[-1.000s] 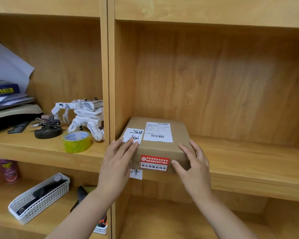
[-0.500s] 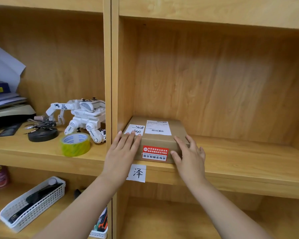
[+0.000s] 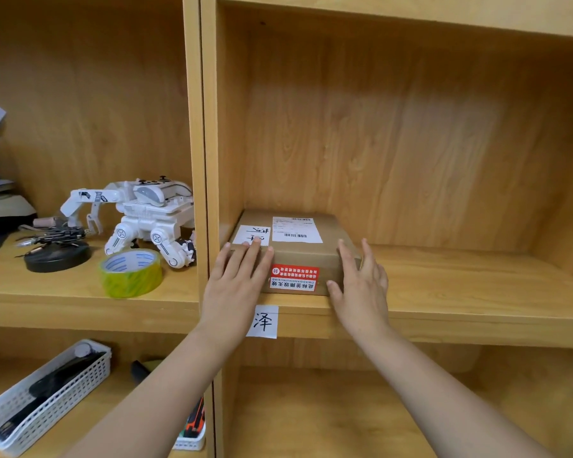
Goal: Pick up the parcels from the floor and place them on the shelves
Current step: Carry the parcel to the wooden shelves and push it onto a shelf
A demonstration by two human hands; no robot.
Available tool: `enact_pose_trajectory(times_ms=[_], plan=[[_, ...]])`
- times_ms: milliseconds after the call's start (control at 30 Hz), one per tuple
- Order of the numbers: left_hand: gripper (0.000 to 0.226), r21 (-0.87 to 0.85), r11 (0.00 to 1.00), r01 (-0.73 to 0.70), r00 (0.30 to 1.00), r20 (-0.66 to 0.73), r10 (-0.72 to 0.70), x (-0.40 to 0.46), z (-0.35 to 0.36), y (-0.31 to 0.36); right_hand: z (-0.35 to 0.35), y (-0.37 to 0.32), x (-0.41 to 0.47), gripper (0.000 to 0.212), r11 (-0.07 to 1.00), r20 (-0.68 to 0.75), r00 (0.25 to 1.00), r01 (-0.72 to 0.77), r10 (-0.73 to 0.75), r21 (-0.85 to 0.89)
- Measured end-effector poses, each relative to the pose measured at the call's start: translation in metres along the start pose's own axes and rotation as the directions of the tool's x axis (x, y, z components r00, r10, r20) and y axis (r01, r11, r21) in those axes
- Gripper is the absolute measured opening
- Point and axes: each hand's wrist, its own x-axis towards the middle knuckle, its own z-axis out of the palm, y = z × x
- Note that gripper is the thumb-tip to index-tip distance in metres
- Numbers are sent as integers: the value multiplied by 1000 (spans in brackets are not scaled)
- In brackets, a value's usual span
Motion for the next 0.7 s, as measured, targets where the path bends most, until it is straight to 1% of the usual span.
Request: enact_pose_trajectory(times_ms=[100,167,267,367,533,700], plan=[[82,-63,997,-36,999,-26,34,2,1,10,-1,2,-11,75,1000,-14,1000,9,-10,-26],[71,-111,991,-75,995,-71,67,4,3,20,-2,4,-18,76,999,-16,1000,1,-2,-48],[54,-234,959,-158,980,-157,123,7,11,40,-5,12,-33,75,996,-40,999,-40,37,-75],[47,-345,902,-259,958,-207,196,5,22,67,-9,30,-52,73,987,-69,993,-101,92,-127],[43,-491,768,-411,912,-220,347,-3,36,128,-28,73,-97,72,938,-74,968,-250,239,-241],[44,-612,638,-467,869,-185,459,-21,27,202,-68,116,-162,72,859,-138,913,-408,384,-309]])
